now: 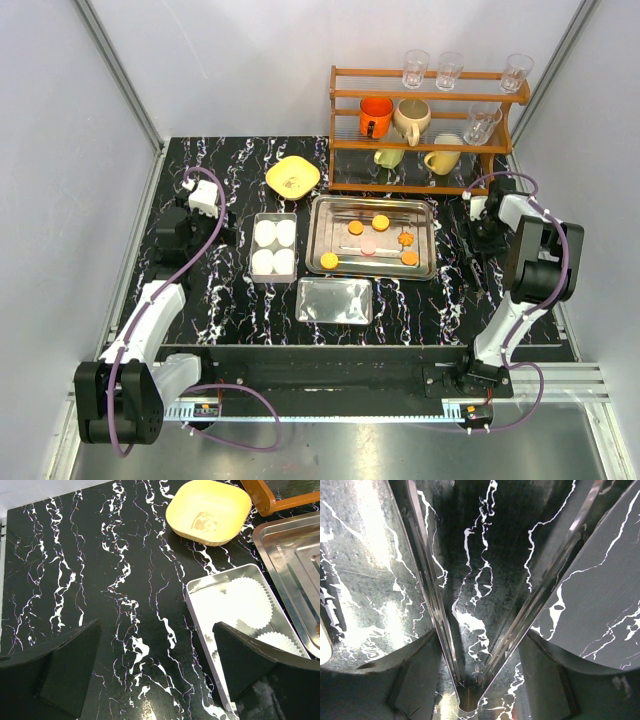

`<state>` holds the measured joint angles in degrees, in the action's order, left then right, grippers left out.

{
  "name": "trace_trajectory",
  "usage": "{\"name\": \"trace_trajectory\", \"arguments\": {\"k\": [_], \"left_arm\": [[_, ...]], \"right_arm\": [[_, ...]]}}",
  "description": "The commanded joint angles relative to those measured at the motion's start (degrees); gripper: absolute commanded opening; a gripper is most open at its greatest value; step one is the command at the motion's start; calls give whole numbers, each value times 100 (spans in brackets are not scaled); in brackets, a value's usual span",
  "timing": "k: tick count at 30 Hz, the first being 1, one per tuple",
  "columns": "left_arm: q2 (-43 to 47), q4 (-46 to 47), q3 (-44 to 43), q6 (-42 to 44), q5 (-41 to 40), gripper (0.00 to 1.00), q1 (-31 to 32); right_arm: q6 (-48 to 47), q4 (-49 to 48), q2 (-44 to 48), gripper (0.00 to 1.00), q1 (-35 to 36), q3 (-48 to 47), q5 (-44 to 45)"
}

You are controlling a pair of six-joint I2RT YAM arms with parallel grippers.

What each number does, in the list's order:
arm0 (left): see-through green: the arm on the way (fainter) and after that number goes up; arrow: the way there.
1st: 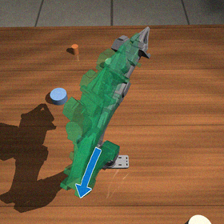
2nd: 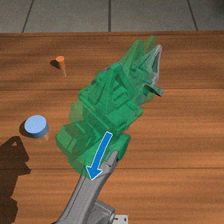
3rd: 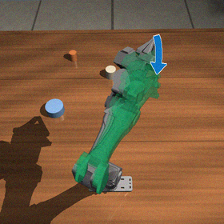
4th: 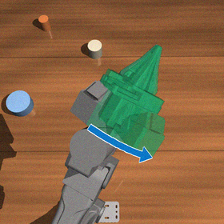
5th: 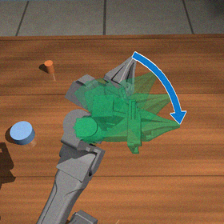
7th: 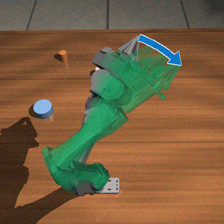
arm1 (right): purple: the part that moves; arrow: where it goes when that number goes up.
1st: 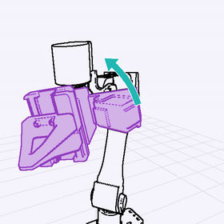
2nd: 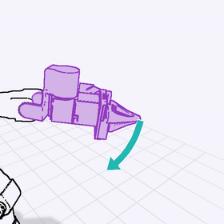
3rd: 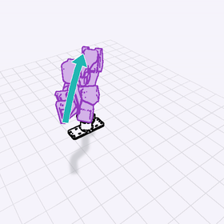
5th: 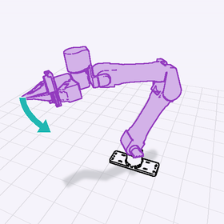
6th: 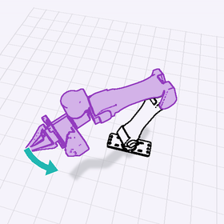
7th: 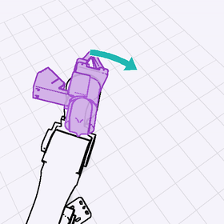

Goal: Pack the cookies

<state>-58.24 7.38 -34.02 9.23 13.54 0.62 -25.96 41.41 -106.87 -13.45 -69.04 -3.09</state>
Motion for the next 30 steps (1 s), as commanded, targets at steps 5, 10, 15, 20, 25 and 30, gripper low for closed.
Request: {"name": "trace_trajectory", "arguments": {"k": [5, 10, 15, 20, 25, 30], "left_arm": [[190, 300, -8, 114, 43, 99, -36], [172, 256, -78, 87, 70, 99, -36], [155, 203, -131, 61, 96, 99, -36], [181, 176, -131, 61, 61, 99, -36], [190, 150, -131, 70, 61, 99, -36], [164, 168, -114, 70, 61, 99, -36]], "right_arm": [[-155, 78, -510, 67, -61, -207, -262], [-296, 148, -554, 66, -105, -242, -332], [-375, 192, -598, 66, -122, -277, -376], [-419, 254, -686, 62, -123, -321, -367], [-384, 219, -695, 49, -122, -321, -288], [-261, 262, -449, 43, -131, -312, -358]]}}
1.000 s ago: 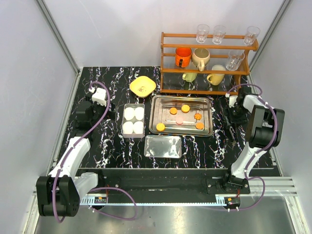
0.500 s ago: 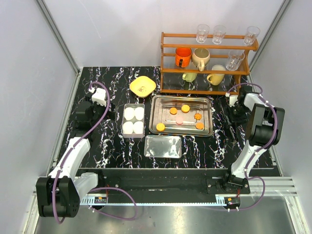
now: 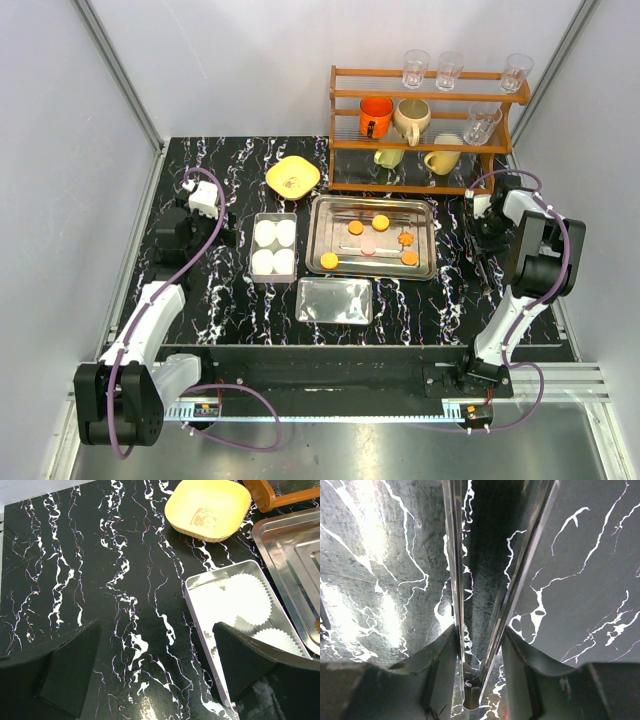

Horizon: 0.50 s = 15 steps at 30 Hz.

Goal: Pack the cookies

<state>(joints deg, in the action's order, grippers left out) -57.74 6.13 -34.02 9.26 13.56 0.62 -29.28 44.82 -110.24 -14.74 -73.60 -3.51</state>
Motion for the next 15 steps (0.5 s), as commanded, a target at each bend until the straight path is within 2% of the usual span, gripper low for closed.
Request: {"name": "trace_trajectory", "arguments": {"k": [1, 15], "left_arm": [[105, 301, -114, 68, 85, 99, -36], [-115, 406, -131, -82, 243, 99, -36]], "right_arm": [[71, -9, -8, 43, 6, 127, -335], [142, 906, 1108, 42, 6, -479, -835]]}}
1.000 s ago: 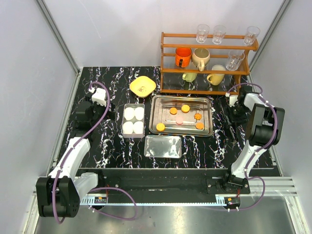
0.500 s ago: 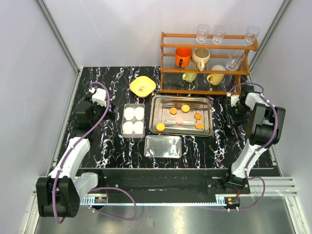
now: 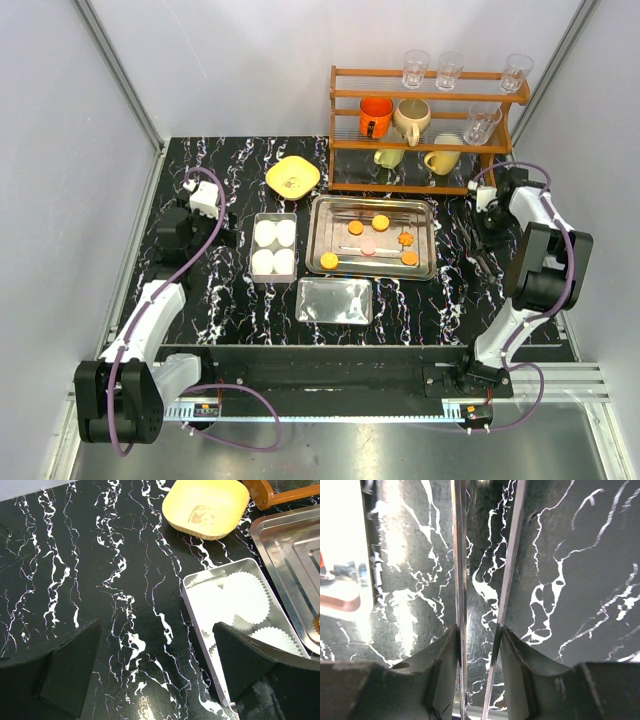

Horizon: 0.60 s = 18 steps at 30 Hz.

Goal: Pack the cookies

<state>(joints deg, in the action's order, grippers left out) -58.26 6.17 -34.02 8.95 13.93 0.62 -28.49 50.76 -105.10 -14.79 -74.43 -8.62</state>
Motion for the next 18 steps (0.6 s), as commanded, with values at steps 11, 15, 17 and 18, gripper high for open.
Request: {"name": "trace_trajectory", "arguments": {"k": [11, 15, 17, 18], "left_arm": [[-63, 393, -175, -34, 233, 99, -36], [-63, 376, -175, -43, 233, 99, -36], [-54, 376, -166, -34, 233, 99, -36], [-63, 376, -166, -42, 241, 99, -36]], "right_arm": [[107, 830, 1000, 41, 11, -862, -570], [133, 1075, 1132, 42, 20, -1116, -641], [133, 1146, 1176, 43, 20, -1213, -693], [125, 1242, 1237, 43, 20, -1301, -702]]}}
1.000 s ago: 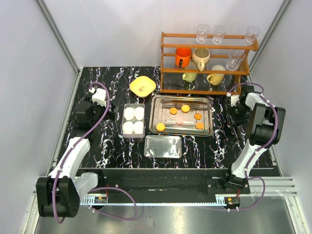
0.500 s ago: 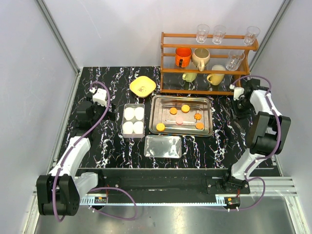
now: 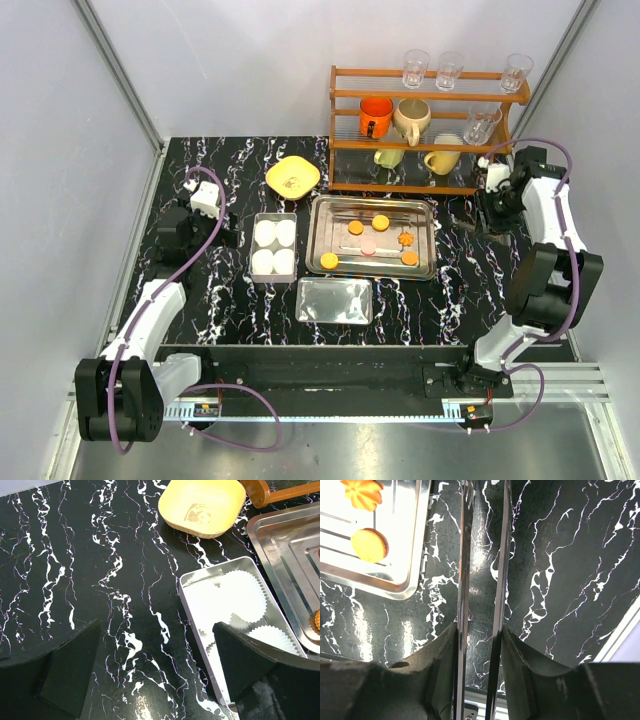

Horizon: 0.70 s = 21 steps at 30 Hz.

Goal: Pack the cookies

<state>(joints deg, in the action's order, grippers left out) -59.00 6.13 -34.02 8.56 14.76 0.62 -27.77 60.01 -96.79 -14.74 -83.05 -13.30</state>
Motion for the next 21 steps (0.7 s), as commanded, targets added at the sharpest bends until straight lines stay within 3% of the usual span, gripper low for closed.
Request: {"name": "trace_trajectory", "arguments": {"k": [1, 21], "left_arm": [[20, 380, -166, 6, 158, 99, -36], [-111, 319, -351, -109, 167, 99, -36]], "right_arm": [[61, 362, 442, 43, 24, -484, -243], [413, 442, 1356, 43, 735, -581, -348]]}}
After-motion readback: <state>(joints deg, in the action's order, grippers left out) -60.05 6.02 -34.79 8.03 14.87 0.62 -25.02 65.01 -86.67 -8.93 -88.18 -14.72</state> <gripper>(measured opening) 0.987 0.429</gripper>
